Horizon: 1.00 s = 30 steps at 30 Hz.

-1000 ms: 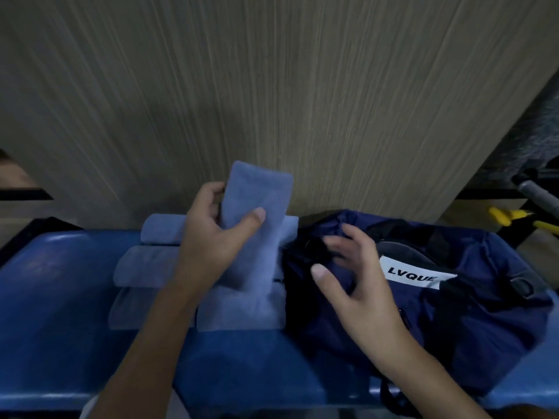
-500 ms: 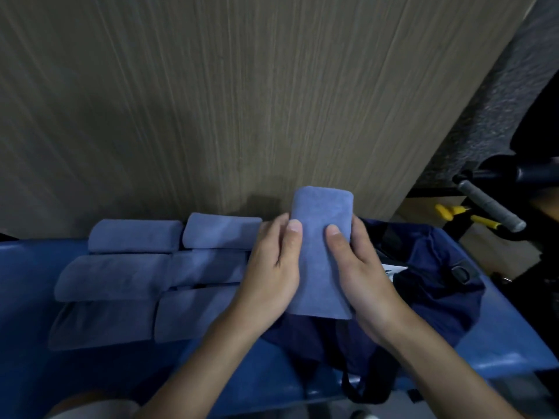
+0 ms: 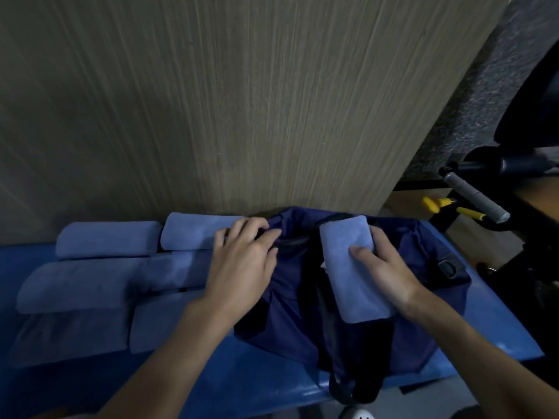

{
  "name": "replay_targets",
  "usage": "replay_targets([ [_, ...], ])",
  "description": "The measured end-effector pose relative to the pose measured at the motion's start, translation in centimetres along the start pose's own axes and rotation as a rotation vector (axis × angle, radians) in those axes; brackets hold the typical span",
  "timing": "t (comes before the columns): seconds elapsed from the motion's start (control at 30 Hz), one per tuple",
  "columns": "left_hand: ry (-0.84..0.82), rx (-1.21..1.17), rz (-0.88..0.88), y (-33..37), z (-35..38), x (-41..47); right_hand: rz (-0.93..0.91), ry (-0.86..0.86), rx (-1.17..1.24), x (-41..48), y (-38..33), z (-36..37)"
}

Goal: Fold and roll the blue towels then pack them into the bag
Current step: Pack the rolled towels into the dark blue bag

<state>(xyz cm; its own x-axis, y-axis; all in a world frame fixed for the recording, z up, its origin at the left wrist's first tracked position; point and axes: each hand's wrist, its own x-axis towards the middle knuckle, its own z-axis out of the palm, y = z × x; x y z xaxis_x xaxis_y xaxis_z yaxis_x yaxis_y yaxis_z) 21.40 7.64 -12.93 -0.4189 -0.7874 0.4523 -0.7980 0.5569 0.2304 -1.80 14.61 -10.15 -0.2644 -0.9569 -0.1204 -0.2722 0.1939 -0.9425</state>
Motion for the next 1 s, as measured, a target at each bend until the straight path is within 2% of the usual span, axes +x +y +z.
replay_targets([
  [0.2,0.020,-0.075,0.061,-0.3,0.4,0.1,-0.016,-0.089,-0.094,-1.9,2.2,-0.1],
  [0.37,-0.054,-0.019,0.180,0.4,1.3,-0.3,0.083,-0.127,-0.023,-3.3,3.0,-0.6],
  [0.6,0.006,0.003,0.019,1.6,1.9,-0.5,0.257,-0.179,-0.036,-3.0,3.0,-1.0],
  [0.73,-0.122,0.033,-0.082,1.6,2.2,-0.3,0.325,-0.198,-0.110,-1.3,2.5,-0.3],
  [0.87,-0.219,0.005,-0.037,1.4,2.1,-0.1,0.277,-0.219,-0.021,0.5,1.5,1.4],
  [1.0,-0.225,-0.003,0.008,0.9,2.1,0.0,0.223,-0.173,0.107,1.0,1.8,3.2],
])
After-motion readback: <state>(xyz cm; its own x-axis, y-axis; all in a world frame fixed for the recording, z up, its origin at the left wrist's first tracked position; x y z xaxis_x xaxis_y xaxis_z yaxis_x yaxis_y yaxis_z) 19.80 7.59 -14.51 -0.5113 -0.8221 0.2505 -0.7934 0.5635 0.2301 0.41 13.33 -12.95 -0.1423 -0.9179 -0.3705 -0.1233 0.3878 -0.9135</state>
